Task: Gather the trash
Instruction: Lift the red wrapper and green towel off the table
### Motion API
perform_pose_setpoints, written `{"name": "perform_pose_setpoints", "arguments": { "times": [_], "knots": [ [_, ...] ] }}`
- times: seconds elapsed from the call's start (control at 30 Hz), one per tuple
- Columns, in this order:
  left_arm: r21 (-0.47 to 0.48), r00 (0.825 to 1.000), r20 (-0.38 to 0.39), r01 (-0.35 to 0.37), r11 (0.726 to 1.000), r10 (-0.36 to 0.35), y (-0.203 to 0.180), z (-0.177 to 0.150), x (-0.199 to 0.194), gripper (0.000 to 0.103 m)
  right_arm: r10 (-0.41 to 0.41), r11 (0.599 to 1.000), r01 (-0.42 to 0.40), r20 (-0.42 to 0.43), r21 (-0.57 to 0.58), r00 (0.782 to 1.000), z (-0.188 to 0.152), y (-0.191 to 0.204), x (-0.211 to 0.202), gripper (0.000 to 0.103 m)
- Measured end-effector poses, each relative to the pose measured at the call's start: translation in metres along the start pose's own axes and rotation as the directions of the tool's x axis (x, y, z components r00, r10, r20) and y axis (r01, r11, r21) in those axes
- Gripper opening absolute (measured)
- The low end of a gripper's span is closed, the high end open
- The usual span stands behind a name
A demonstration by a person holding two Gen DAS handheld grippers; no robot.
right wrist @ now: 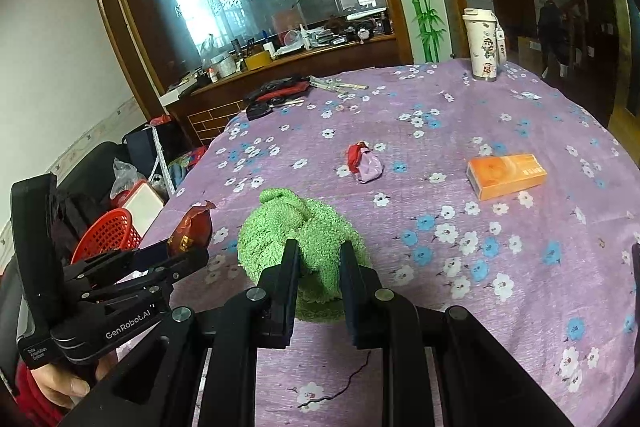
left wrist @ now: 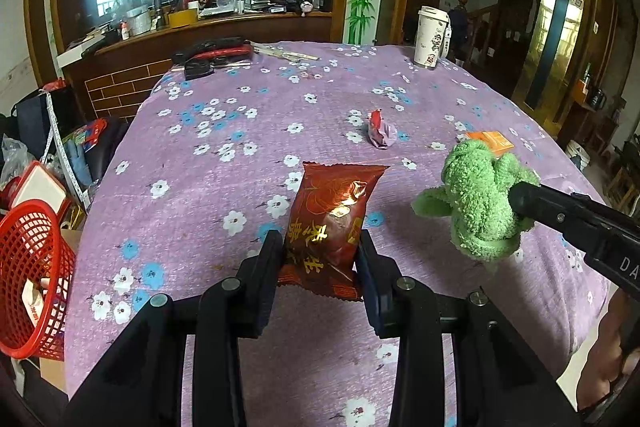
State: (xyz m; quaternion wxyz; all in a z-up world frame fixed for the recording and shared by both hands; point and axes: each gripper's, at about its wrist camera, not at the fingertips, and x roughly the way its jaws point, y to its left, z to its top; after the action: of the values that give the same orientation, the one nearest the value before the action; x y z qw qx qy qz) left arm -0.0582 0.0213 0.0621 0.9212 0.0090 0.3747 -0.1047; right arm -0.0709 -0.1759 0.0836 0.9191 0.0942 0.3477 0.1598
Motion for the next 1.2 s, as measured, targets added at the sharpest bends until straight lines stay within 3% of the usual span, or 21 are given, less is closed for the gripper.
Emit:
{"name": "perform_pose_setpoints", "arguments": {
  "times": [0.6,1.2],
  "knots": [
    [-0.043,1.000,0.017,-0.021,0.999,0.021,0.023,-0.005,-0.014,0.035,0.024,0.999,-0.025,-0.029,-0.043,0.999,0.001,0.026,0.012,0.021],
    [-0.138,0.998,0.045,-0.044,0.989,0.051,0.084,-0.014,-0.035,0.036,0.065,0.988,-0.075,-0.078,-0.138,0.995,0.005,0.089,0.037,0.021]
  ]
}}
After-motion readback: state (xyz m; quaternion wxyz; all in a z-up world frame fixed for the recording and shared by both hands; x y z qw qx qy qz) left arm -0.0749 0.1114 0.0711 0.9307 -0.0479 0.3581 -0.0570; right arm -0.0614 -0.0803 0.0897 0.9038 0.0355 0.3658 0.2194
